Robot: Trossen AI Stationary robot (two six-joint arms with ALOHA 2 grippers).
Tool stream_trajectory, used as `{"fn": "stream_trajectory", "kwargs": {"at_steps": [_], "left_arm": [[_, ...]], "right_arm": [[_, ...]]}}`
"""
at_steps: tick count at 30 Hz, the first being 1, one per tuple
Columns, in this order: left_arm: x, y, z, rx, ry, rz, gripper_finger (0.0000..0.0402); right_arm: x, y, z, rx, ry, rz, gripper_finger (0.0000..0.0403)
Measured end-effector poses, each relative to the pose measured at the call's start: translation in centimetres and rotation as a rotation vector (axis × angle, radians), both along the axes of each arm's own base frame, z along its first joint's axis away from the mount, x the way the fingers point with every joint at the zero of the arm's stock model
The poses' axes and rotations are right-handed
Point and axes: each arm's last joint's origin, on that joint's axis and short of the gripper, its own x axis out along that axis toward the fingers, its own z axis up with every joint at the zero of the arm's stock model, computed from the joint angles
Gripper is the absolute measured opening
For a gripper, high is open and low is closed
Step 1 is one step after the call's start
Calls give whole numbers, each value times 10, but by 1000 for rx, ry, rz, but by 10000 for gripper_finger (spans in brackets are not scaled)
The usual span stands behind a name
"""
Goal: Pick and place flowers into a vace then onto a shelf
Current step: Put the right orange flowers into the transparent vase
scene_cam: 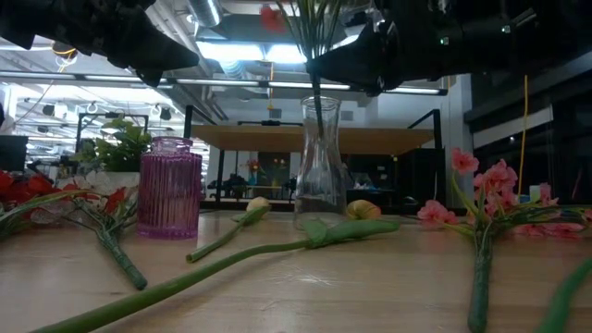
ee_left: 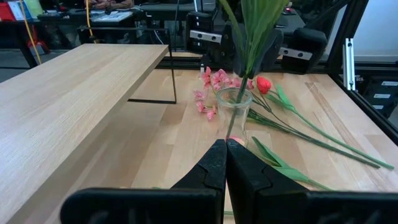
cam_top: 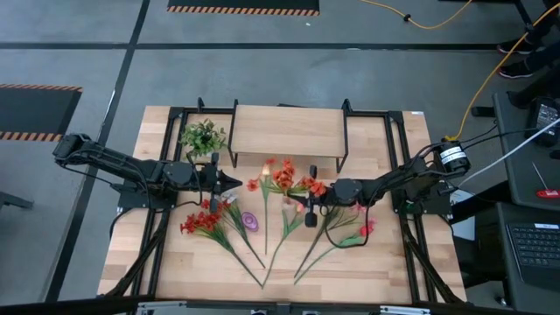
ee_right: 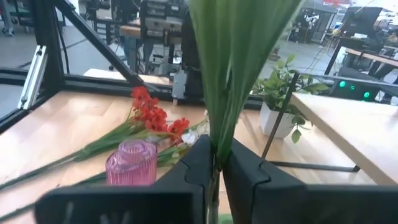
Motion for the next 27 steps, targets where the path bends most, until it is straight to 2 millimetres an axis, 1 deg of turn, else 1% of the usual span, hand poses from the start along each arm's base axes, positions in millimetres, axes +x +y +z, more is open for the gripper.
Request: {"fn": "stream_trajectory", "kwargs": {"at_steps": [7, 14, 21, 27], "left_arm": [[0, 0, 0, 0, 0, 0, 4], [0, 0, 0, -2, 1, 1, 4], [0, 0, 0, -17, 3, 4, 4], [0, 0, -1, -16, 5, 4, 4]], "right_arm": [[-3, -1, -4, 15, 77, -4, 75], [-8, -2, 6, 28, 91, -6, 99], [-19, -4, 10, 44, 194, -16, 106], [-26, -5, 20, 61, 204, -19, 107]]}}
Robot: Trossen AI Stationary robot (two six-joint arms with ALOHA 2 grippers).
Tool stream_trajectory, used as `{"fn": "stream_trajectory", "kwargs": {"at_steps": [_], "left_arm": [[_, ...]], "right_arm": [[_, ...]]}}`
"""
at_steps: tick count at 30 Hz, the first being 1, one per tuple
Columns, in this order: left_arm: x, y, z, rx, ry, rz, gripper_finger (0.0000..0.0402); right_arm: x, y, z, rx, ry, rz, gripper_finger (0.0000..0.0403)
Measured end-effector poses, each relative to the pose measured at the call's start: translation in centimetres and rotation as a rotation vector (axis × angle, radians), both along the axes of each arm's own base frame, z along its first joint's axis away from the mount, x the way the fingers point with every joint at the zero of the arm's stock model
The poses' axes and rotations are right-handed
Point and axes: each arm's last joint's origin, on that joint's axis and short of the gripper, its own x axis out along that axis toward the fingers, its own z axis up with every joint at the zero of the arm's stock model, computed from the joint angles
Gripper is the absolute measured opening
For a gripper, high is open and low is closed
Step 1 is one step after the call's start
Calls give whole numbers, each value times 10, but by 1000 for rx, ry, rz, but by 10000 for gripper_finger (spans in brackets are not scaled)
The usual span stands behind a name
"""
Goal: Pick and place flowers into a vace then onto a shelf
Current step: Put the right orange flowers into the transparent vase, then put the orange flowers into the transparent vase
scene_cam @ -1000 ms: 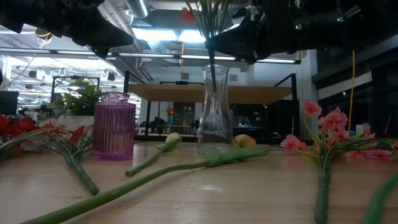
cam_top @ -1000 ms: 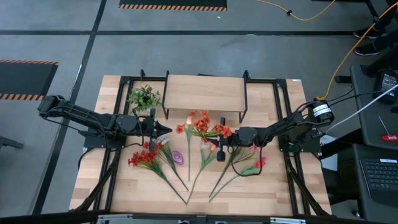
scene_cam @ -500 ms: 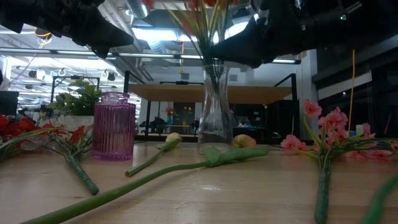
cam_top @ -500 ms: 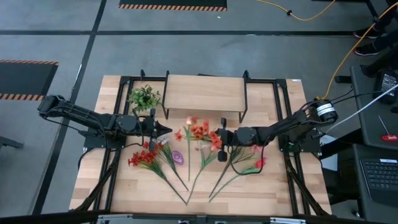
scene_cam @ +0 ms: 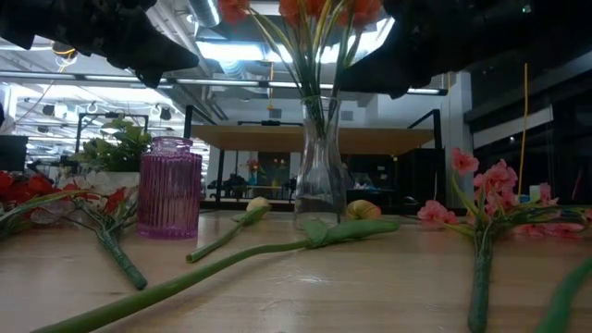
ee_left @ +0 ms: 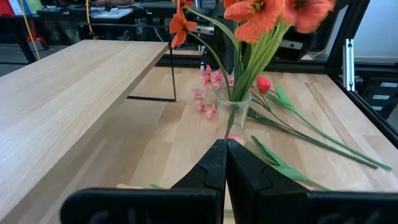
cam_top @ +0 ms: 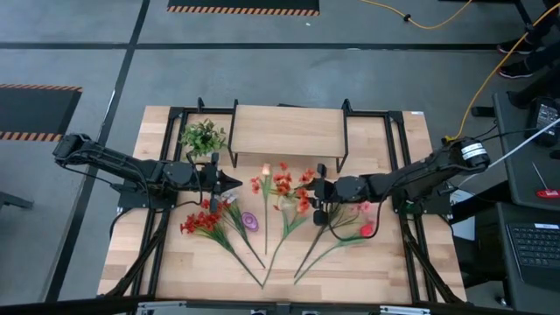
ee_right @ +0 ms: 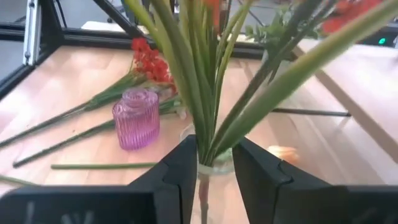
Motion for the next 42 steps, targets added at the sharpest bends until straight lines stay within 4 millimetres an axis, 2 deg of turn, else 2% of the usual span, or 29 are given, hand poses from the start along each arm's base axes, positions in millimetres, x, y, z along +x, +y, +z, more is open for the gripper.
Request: {"fn": "stream_trajectory", "kwargs": {"at_steps": [11, 18, 34, 40, 42], "left_arm": [[0, 0, 0, 0, 1, 0, 4], [0, 0, 0, -10, 0, 3, 4], [0, 0, -1, -3, 12, 2, 4], [-2, 0, -8, 153, 98, -35, 4], [-2, 0, -7, 145, 85, -33, 4]], "right_arm": [[-21, 4, 13, 43, 85, 9, 107], [-33, 9, 14, 88, 154, 10, 107], [-34, 9, 12, 65, 177, 3, 107], [-36, 5, 10, 9, 190, -109, 107], [-35, 3, 10, 16, 189, -117, 106]]}}
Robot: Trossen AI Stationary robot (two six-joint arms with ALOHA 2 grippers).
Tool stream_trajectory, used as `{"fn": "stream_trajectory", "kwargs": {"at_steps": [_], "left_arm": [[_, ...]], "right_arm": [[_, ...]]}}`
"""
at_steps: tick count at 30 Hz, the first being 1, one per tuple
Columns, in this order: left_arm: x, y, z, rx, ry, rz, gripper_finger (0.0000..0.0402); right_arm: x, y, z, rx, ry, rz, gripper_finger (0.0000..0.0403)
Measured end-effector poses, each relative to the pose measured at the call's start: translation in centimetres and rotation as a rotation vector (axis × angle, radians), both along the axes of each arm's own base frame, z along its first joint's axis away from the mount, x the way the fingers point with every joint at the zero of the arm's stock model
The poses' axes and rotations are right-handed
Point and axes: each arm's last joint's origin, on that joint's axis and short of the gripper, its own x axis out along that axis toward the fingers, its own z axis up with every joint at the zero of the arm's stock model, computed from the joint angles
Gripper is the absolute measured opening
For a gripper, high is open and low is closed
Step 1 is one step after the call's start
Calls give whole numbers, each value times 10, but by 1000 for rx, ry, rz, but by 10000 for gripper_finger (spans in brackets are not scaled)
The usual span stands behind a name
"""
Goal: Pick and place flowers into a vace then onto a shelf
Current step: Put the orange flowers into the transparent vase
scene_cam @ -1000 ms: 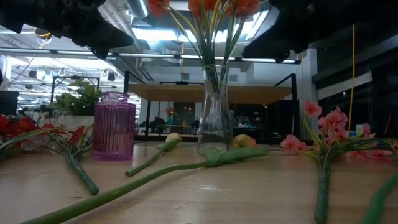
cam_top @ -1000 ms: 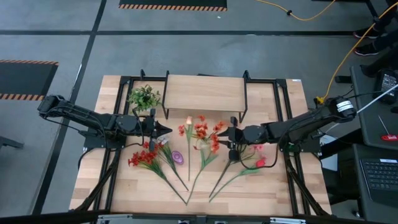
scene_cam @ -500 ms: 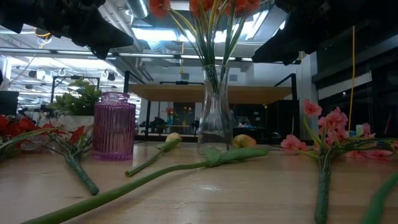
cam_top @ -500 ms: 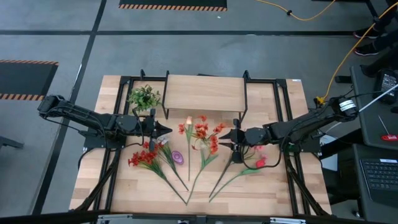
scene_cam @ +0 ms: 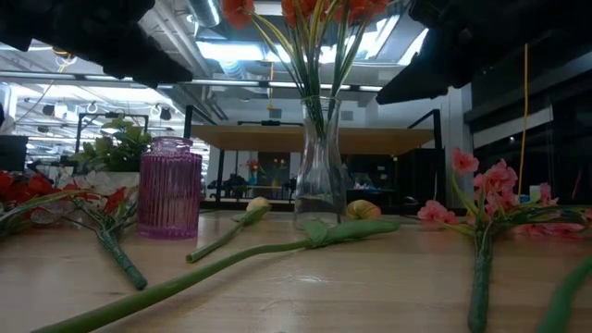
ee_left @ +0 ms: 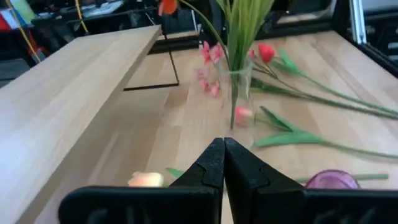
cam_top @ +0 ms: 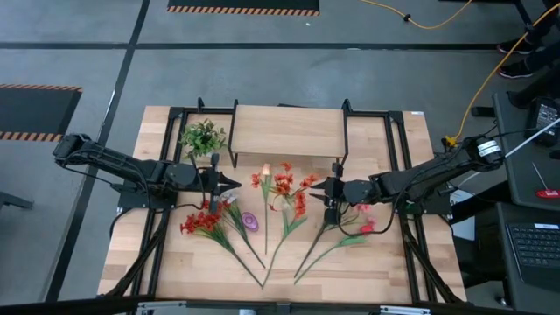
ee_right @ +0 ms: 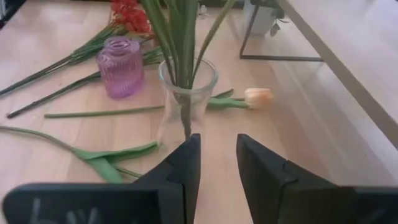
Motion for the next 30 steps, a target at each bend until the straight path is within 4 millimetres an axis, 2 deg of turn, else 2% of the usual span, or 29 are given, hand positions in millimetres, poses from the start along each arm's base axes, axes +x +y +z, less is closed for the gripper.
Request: {"fn": "stream_trajectory", "kwargs": {"at_steps": [5, 10, 13, 15, 21, 30], "left_arm": [[1, -1, 0, -48, -7, 9, 1], [1, -4, -1, 104, 46, 68, 2], [2, -9, 6, 73, 96, 82, 2], [4, -15, 10, 48, 129, 69, 1], [15, -43, 18, 16, 253, 41, 2], [33, -98, 31, -70, 531, 129, 2]], "right_arm": [[2, -12, -1, 14, -4, -58, 92], [2, -14, -3, 11, 2, -54, 44], [2, -14, -1, -6, -7, -43, 9], [2, -14, 0, -14, -12, -35, 8], [1, -13, 2, -17, -20, -31, 5], [-3, -12, 9, -9, -52, -23, 5]]}}
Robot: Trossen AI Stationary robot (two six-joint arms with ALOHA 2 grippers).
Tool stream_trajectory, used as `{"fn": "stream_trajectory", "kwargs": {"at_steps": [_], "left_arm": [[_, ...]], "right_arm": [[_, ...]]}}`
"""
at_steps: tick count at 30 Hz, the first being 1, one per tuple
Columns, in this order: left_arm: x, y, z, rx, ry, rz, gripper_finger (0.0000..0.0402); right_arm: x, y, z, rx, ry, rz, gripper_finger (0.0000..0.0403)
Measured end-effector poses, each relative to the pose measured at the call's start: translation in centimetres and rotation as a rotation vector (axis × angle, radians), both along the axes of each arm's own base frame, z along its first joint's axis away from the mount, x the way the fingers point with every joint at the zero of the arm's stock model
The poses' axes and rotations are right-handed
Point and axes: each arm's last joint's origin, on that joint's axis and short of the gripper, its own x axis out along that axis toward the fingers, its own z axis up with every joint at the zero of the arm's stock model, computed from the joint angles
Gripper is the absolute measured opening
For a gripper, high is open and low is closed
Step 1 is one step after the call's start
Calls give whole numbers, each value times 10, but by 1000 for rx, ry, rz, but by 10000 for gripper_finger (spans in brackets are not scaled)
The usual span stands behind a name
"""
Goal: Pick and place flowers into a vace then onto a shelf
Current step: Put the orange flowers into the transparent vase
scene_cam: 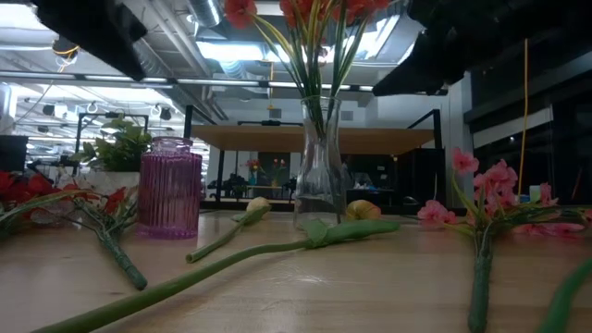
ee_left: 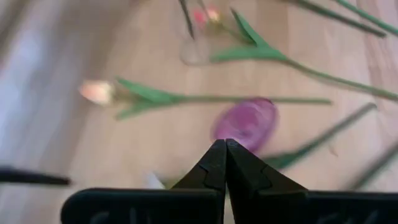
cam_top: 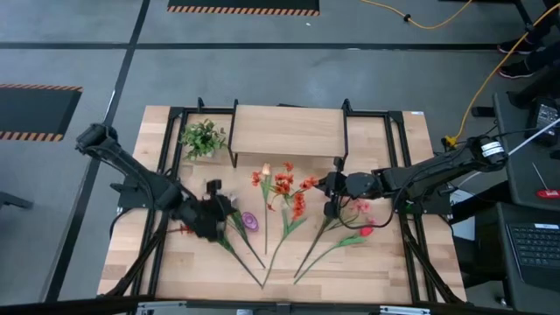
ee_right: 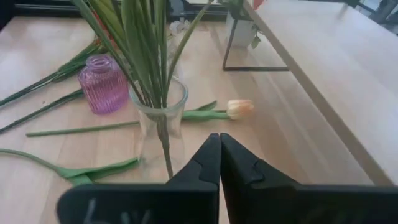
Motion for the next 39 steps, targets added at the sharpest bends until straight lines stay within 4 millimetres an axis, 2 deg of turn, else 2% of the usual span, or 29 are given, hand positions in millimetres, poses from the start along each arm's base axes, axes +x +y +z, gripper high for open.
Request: {"fn": "stream_trajectory", "kwargs": {"at_steps": [9, 16, 27, 39], "left_arm": [[16, -55, 5, -47, 246, 84, 2], [33, -89, 0, -70, 329, 11, 3], [38, -99, -22, -28, 372, 27, 23], [41, -99, -27, 21, 342, 46, 109]], "right_arm": [[-6, 18, 11, -8, -68, 88, 7], [-9, 27, 11, -7, -67, 125, 4], [-9, 27, 11, -3, -66, 127, 15], [-10, 27, 8, -11, -35, 127, 15]]}}
